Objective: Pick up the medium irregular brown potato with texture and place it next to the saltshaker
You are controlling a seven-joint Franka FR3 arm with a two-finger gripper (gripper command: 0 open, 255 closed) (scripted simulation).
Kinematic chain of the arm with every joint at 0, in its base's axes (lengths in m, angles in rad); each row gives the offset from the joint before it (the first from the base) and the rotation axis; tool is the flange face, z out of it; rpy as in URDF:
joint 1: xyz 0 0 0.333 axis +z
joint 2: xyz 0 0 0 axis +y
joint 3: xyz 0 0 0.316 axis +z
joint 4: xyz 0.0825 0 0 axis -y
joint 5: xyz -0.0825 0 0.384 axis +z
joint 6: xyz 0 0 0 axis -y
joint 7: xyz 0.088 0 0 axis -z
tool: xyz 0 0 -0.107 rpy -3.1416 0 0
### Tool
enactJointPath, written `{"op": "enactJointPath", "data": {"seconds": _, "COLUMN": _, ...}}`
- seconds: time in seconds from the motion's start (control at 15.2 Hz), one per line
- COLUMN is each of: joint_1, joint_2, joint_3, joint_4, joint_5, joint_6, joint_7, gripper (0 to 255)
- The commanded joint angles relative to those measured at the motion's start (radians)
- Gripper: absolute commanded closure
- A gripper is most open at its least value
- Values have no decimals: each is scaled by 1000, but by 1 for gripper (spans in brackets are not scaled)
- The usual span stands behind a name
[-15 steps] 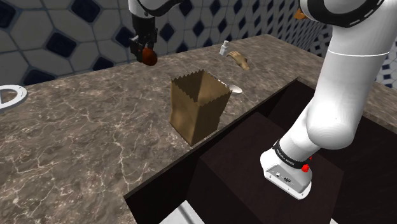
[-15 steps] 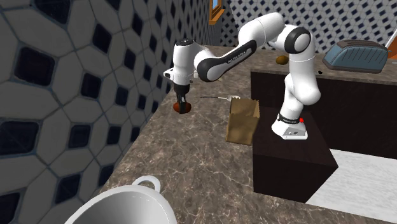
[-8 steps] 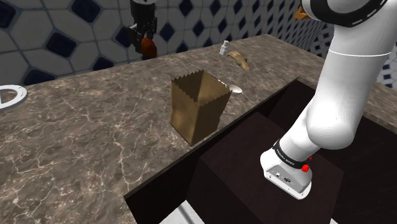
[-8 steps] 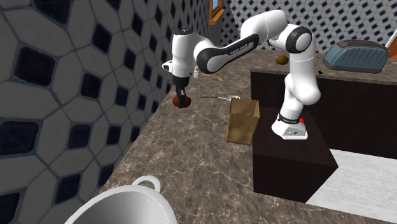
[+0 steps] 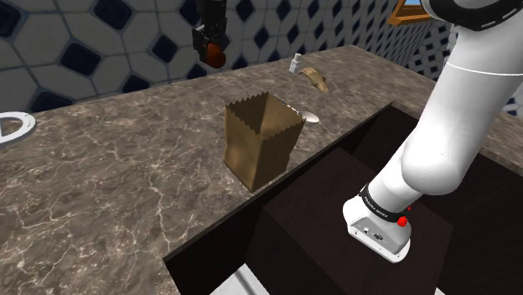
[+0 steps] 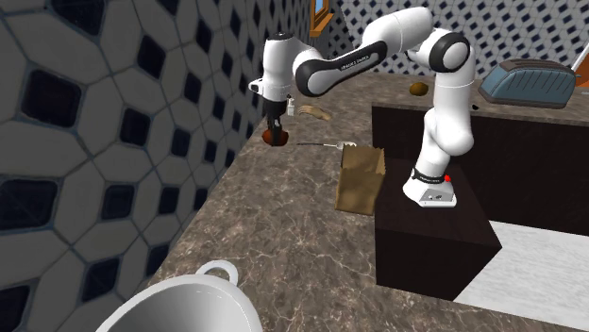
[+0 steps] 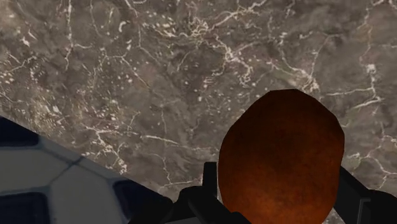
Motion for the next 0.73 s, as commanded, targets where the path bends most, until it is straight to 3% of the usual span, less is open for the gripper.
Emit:
{"op": "enactJointPath", "data": {"seconds": 0.0, "joint_1": -30, "joint_2": -27, "joint_3": -13, "joint_4": -35, "joint_5": 14, "joint_6": 13, "joint_7": -45, "gripper": 255}}
{"op": "enactJointPath", "data": {"seconds": 0.66, "joint_1": -169, "joint_2": -118, "joint_3": -97, "joint_4": -156, "joint_5": 74, "joint_6": 60, "joint_7": -283, "gripper": 255}}
